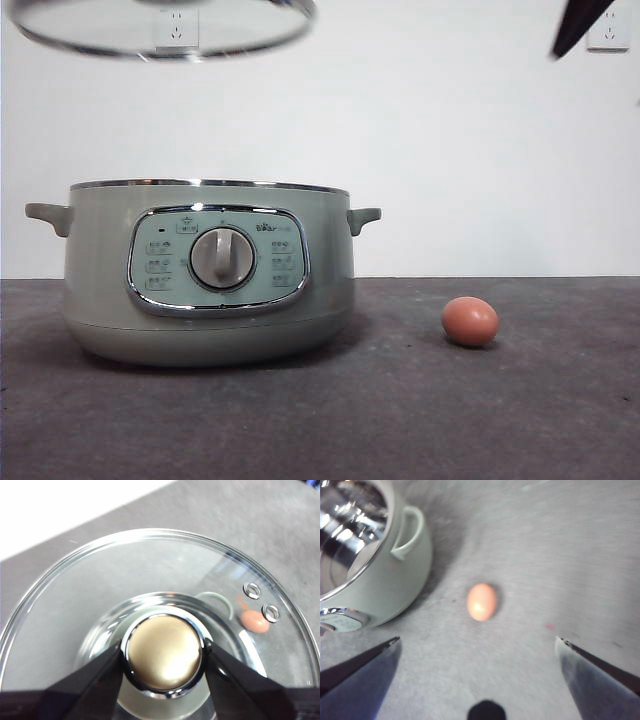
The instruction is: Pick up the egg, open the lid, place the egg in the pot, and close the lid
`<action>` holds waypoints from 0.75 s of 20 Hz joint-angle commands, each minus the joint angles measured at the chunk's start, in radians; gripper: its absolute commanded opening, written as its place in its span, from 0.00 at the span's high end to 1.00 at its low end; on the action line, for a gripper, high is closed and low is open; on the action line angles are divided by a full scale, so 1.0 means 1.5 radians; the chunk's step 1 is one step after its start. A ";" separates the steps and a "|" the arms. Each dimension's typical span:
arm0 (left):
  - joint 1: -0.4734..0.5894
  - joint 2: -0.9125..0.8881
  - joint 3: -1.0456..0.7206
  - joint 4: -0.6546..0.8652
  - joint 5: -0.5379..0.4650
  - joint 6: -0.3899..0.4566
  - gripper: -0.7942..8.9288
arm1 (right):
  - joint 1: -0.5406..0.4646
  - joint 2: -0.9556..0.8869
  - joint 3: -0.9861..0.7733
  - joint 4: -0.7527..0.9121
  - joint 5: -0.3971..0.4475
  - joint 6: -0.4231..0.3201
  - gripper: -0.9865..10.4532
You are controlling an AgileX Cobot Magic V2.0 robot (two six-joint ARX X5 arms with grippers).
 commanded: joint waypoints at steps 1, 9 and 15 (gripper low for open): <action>0.028 -0.065 0.011 -0.010 0.004 -0.004 0.93 | 0.033 0.065 0.002 0.041 0.012 0.017 0.39; 0.116 -0.212 0.010 -0.154 0.004 0.004 0.93 | 0.127 0.277 0.002 0.154 0.098 0.017 0.39; 0.123 -0.292 0.010 -0.235 0.004 0.001 0.93 | 0.156 0.378 0.004 0.217 0.139 0.017 0.39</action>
